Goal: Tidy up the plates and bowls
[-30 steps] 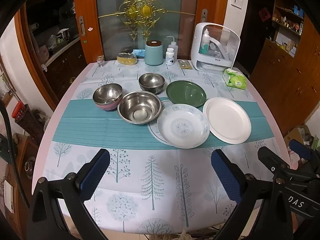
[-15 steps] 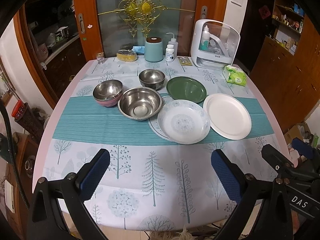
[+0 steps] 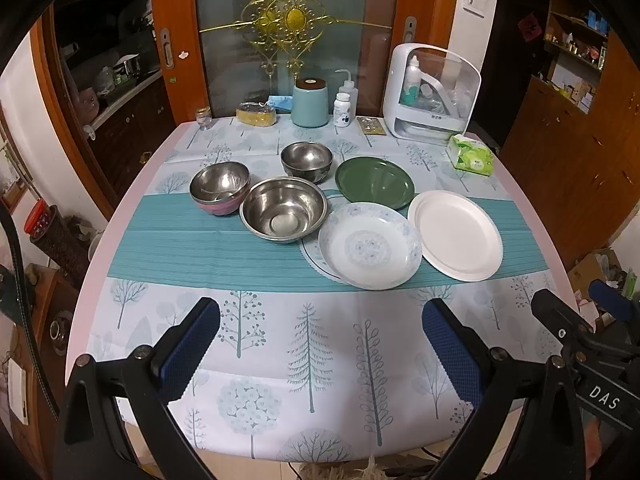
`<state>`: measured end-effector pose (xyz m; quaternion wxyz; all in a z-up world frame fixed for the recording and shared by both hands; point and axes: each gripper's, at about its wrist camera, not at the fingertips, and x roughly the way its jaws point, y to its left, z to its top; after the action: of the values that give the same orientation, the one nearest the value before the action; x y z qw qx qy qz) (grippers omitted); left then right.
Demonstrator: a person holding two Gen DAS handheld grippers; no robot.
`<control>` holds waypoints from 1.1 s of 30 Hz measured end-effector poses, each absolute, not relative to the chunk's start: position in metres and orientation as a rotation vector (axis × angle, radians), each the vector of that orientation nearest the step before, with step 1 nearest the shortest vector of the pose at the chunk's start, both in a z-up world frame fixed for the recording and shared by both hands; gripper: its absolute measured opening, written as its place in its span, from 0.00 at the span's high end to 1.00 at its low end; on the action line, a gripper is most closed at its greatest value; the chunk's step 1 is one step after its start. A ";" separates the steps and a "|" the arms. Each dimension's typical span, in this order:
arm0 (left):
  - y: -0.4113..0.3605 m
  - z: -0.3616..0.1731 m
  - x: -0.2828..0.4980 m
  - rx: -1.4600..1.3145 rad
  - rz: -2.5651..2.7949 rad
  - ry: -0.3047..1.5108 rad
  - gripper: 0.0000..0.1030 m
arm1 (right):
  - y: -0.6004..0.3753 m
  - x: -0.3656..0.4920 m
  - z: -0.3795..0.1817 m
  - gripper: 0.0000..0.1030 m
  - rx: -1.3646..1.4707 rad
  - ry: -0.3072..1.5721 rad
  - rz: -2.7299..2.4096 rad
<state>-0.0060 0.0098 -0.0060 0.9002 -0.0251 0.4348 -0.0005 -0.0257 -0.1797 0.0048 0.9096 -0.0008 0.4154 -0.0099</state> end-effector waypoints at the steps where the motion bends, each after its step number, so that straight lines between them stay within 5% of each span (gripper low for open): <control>1: 0.009 -0.006 -0.006 -0.047 0.000 0.899 0.02 | -0.180 -0.026 0.005 0.03 -0.001 0.856 -0.022; 33: 0.023 0.006 0.003 -0.022 -0.011 0.890 0.02 | -0.168 -0.023 0.017 0.03 -0.016 0.792 -0.059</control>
<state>0.0029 0.0231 0.0055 0.9025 -0.0109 0.4305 -0.0055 -0.0229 -0.1682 0.0174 0.9221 -0.0077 0.3857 -0.0290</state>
